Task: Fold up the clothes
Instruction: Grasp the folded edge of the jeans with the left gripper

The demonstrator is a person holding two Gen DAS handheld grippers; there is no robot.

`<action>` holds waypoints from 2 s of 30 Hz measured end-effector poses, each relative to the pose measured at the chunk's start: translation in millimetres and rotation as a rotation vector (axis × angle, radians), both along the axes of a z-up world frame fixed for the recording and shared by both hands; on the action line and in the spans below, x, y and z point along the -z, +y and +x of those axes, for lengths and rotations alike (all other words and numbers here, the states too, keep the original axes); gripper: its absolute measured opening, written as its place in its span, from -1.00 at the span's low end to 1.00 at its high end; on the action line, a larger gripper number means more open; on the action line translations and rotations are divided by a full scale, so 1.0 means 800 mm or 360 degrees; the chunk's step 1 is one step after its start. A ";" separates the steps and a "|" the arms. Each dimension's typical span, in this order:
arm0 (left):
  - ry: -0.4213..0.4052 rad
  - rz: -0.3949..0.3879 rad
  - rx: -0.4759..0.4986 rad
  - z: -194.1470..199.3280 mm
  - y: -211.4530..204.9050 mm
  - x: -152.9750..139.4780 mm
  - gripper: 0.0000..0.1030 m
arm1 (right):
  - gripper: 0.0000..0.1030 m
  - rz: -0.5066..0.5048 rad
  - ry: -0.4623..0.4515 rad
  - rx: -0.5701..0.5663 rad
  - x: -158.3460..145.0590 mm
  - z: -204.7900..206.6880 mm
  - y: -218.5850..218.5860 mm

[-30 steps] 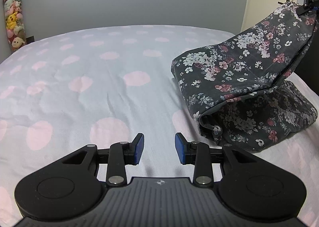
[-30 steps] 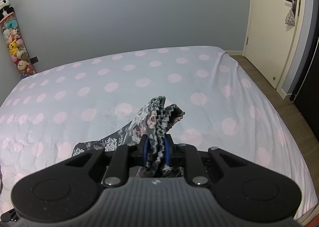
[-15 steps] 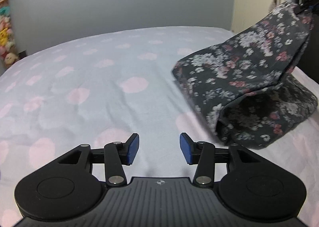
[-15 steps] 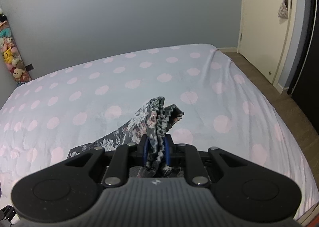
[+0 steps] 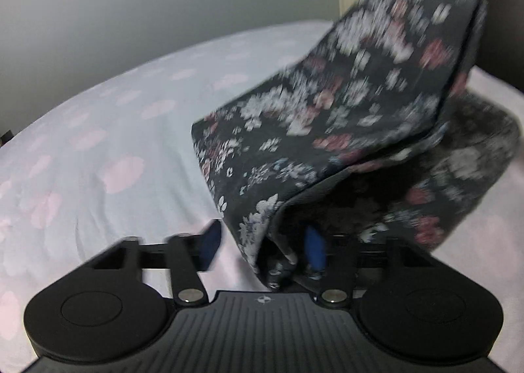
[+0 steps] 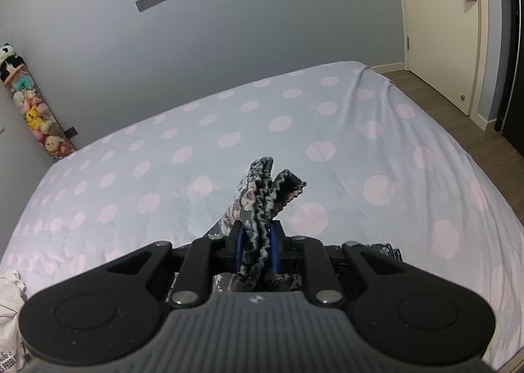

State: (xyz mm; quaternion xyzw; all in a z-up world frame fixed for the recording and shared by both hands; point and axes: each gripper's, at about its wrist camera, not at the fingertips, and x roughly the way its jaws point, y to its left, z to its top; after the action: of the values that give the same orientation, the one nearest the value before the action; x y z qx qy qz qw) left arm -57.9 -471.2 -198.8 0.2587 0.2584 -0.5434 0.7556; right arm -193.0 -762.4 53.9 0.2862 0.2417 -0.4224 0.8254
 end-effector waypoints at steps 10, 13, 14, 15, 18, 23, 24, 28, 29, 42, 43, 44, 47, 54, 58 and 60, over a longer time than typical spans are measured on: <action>-0.0072 0.0016 -0.0055 0.014 0.011 0.004 -0.85 | -0.67 0.0156 0.0019 0.0121 0.092 -0.083 -0.037; -0.0173 0.0045 0.0014 -0.005 0.007 0.006 -0.85 | -0.68 0.0243 0.0013 0.0225 0.147 -0.113 -0.052; -0.0205 0.0070 0.0038 -0.010 0.005 0.010 -0.84 | -0.68 0.0268 0.0002 0.0251 0.163 -0.122 -0.058; -0.0238 0.0095 0.0063 -0.016 0.003 0.015 -0.84 | -0.68 0.0285 -0.0002 0.0266 0.177 -0.129 -0.063; -0.0315 0.0157 0.0121 -0.031 0.002 0.029 -0.84 | -0.68 0.0302 0.0030 0.0262 0.210 -0.137 -0.074; -0.0296 0.0262 0.0148 -0.026 -0.002 0.040 -0.69 | -0.66 0.0325 0.0084 0.0223 0.244 -0.142 -0.082; -0.0254 0.0250 0.0149 -0.022 0.000 0.038 -0.68 | -0.60 0.0329 0.0094 0.0214 0.251 -0.143 -0.083; 0.0059 0.0162 0.0176 -0.004 0.020 0.013 0.02 | -0.23 0.0315 0.0101 0.0215 0.250 -0.156 -0.082; 0.0139 0.0118 0.0191 -0.002 0.032 0.005 0.05 | -0.10 0.0317 0.0081 0.0207 0.246 -0.161 -0.081; 0.0830 -0.0079 -0.0226 0.132 -0.019 0.013 0.25 | 0.55 0.0525 -0.0073 0.0218 0.284 -0.177 -0.093; 0.0842 -0.0053 -0.0248 0.136 -0.030 0.025 0.23 | 0.57 0.0518 -0.0069 0.0212 0.287 -0.175 -0.094; 0.0855 -0.0029 -0.0260 0.139 -0.036 0.035 0.21 | 0.60 0.0510 -0.0064 0.0206 0.290 -0.172 -0.094; 0.0890 -0.0006 -0.0268 0.139 -0.052 0.062 0.05 | 0.58 0.0483 -0.0043 0.0196 0.296 -0.165 -0.093; 0.0846 -0.0085 -0.0312 0.117 -0.073 0.077 -0.62 | -0.16 0.0475 -0.0111 0.0179 0.298 -0.159 -0.082; 0.0823 -0.0127 -0.0307 0.113 -0.074 0.061 -0.82 | -0.49 0.0443 -0.0112 0.0201 0.281 -0.156 -0.077; 0.0776 -0.0135 -0.0288 0.111 -0.070 0.045 -0.83 | -0.56 0.0391 -0.0110 0.0197 0.264 -0.155 -0.071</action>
State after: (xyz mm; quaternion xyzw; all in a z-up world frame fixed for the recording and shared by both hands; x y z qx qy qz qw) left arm 30.9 -527.4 -234.5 0.0640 0.4321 -0.5301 0.7267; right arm -316.9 -819.1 -157.0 0.4136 0.2450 -0.4296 0.7644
